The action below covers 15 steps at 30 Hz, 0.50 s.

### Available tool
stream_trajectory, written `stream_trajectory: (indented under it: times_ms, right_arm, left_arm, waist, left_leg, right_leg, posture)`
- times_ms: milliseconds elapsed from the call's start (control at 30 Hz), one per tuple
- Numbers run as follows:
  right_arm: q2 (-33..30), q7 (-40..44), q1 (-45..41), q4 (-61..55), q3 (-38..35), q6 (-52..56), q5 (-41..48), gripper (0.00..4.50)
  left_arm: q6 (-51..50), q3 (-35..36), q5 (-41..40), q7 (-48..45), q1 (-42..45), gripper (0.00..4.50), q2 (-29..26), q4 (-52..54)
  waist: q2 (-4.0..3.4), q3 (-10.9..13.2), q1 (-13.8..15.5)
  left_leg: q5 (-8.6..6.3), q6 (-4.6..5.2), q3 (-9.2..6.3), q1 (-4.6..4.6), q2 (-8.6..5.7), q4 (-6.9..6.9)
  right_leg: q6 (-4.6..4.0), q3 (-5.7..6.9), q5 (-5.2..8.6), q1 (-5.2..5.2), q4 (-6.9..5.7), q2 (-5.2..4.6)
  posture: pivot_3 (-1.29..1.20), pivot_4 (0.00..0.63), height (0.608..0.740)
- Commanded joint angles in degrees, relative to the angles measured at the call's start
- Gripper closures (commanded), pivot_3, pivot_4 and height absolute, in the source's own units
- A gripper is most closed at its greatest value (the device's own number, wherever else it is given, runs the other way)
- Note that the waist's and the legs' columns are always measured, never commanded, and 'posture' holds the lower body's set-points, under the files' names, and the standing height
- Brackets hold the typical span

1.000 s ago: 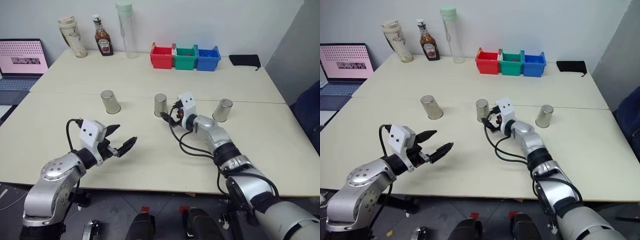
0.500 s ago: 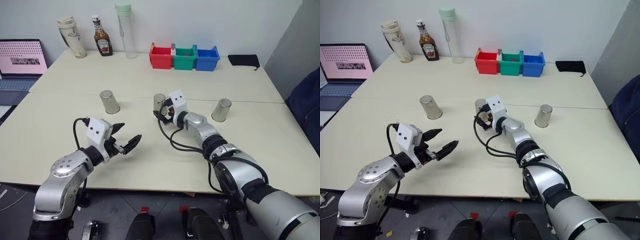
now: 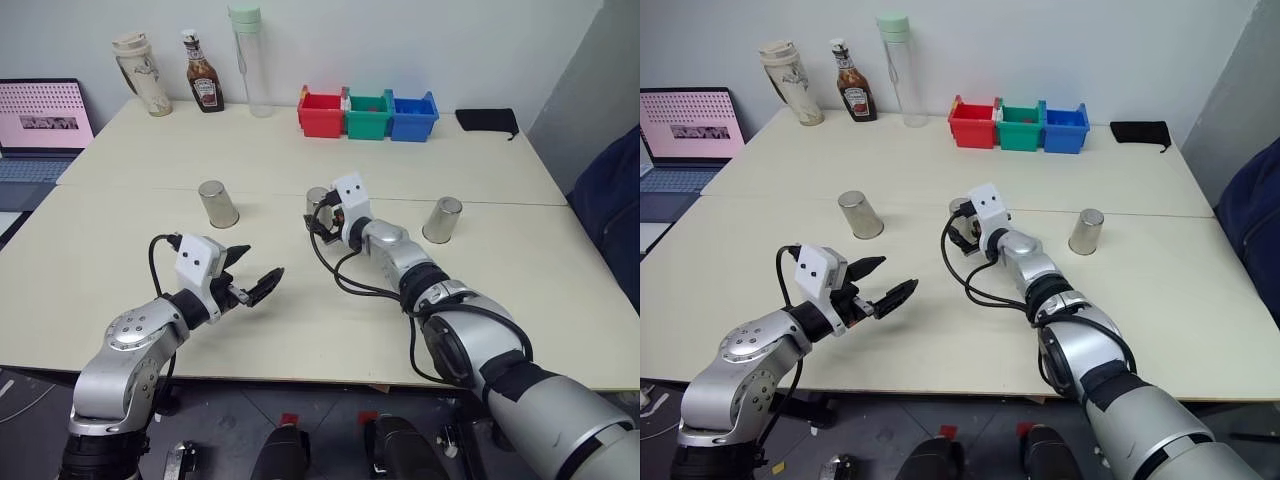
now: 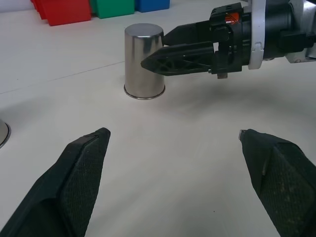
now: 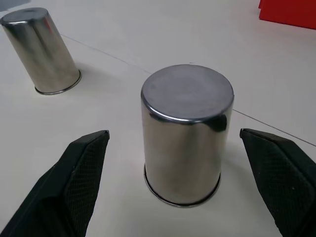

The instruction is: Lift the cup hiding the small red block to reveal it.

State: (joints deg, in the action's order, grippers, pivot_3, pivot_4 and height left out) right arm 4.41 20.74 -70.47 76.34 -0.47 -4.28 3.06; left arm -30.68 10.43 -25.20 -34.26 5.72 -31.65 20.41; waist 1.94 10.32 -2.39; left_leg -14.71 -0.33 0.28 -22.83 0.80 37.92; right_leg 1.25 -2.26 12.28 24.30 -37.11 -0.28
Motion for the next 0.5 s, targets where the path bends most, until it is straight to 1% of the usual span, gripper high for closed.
stream_trajectory:
  times_ms: [33,200,300,367,400,467,500]
  right_arm:
    - [0.34,-0.33,-2.82,-0.63,-1.06,-1.2,-1.07,0.0]
    - [-0.87,1.97,-1.91,-1.08,-1.08,-1.06,-2.01,0.0]
    - [-4.76,6.67,2.47,-3.79,-0.15,-1.75,-2.79,0.0]
    - [-7.83,11.34,7.12,-9.72,-0.19,-1.05,-1.69,0.0]
    - [-8.91,13.26,9.78,-14.16,-0.03,0.27,-1.03,0.0]
    - [-11.2,17.1,19.44,-32.56,0.31,8.17,2.48,0.0]
    - [-12.93,18.9,25.61,-44.58,1.25,13.68,4.44,0.0]
  left_arm:
    - [1.13,-0.05,0.59,0.41,1.7,0.04,-0.39,0.73]
    - [1.43,0.06,2.19,0.75,5.08,0.04,-1.03,-2.31]
    - [1.09,-0.93,2.28,-0.29,7.59,0.04,-1.34,-3.71]
    - [0.43,-1.21,1.65,-1.33,8.88,0.04,-1.68,-4.58]
    - [0.26,-1.34,1.39,-1.93,9.27,0.04,-1.92,-4.98]
    - [0.5,-2.3,1.64,-3.01,10.6,0.04,-1.94,-6.71]
    - [1.07,-3.17,2.18,-3.3,11.72,0.04,-1.53,-8.27]
  waist:
    - [0.0,0.0,0.01]
    - [0.0,0.0,0.02]
    - [0.0,0.0,0.28]
    - [0.01,0.0,0.67]
    - [0.0,0.0,0.73]
    - [0.0,0.0,0.66]
    - [0.0,0.0,0.7]
  left_leg:
    - [0.0,0.0,0.0,0.0,0.0,0.0]
    - [0.0,0.0,-0.01,-0.01,-0.02,0.0]
    - [0.0,0.0,-0.03,-0.02,-0.04,0.0]
    - [0.0,0.0,-0.07,-0.03,-0.1,0.0]
    - [0.0,0.0,-0.11,-0.04,-0.17,0.0]
    - [-0.01,0.0,-0.03,-0.09,-0.22,0.0]
    - [-0.01,0.01,-0.03,-0.12,-0.21,-0.02]
  right_leg:
    - [0.0,0.0,0.0,0.0,-0.01,0.0]
    - [0.0,0.03,0.0,-0.01,0.0,0.01]
    - [0.0,0.06,0.0,-0.03,0.02,0.03]
    - [0.01,0.05,0.0,-0.08,0.08,0.04]
    - [0.01,0.05,0.0,-0.12,0.09,0.01]
    - [0.04,0.03,-0.01,-0.09,0.11,-0.03]
    - [0.04,0.02,-0.02,-0.07,0.13,-0.09]
  posture:
    - [0.0,0.15,0.74]
    - [0.0,0.15,0.74]
    - [0.0,0.15,0.74]
    - [0.0,0.15,0.74]
    - [0.0,0.15,0.74]
    - [0.0,0.15,0.74]
    - [0.0,0.15,0.74]
